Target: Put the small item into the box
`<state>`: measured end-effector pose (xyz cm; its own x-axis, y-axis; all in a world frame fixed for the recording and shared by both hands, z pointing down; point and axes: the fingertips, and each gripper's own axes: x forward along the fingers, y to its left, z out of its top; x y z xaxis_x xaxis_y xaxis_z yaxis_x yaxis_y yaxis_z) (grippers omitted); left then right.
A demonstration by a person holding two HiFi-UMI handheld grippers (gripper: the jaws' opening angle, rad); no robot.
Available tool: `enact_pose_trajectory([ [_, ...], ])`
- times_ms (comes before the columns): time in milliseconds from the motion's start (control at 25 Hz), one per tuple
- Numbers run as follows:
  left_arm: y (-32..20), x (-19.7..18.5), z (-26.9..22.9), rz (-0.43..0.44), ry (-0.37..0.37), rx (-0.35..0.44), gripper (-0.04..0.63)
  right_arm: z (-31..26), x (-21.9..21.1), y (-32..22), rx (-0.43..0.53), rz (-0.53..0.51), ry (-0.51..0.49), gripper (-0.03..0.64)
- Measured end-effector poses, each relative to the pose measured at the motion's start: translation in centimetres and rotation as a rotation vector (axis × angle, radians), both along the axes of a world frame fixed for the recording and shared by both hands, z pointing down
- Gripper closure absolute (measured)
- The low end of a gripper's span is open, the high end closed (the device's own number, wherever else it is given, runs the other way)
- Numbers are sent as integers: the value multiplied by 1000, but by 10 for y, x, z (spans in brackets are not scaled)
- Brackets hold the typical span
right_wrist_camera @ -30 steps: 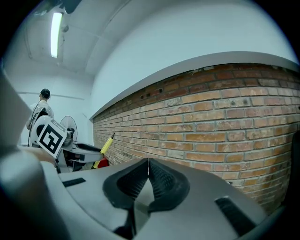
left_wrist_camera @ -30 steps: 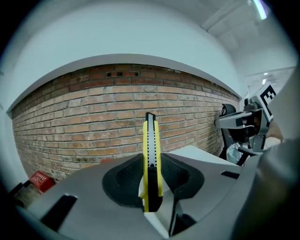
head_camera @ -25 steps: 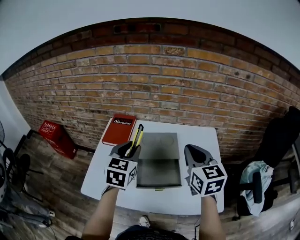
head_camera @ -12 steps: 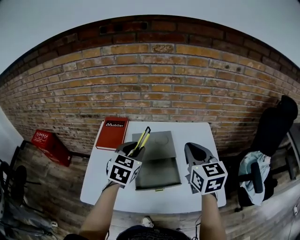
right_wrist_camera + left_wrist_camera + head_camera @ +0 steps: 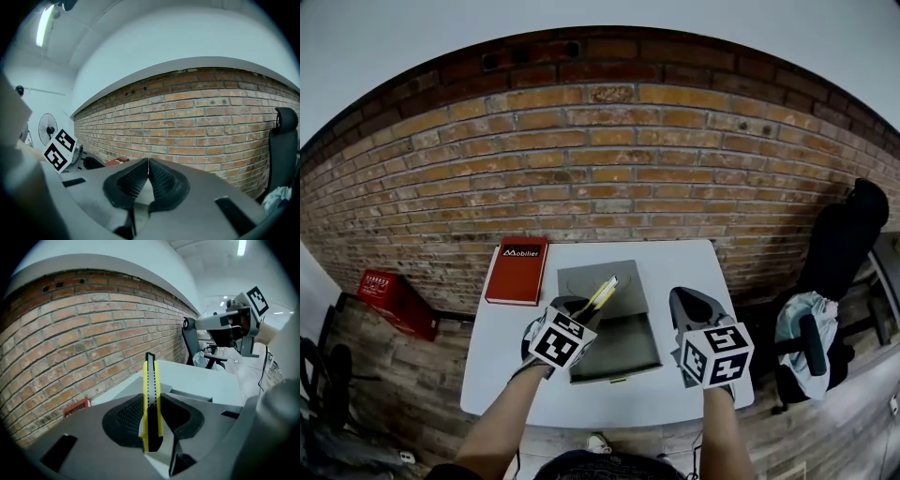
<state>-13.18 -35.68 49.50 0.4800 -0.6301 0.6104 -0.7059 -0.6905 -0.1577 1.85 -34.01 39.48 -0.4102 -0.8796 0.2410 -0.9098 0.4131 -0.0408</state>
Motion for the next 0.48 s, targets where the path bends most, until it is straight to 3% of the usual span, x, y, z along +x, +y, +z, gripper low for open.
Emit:
enact_pose_trajectory([
  [480,22,28,70,186,-138,-160,466,14,10,5,-28,46,19,597],
])
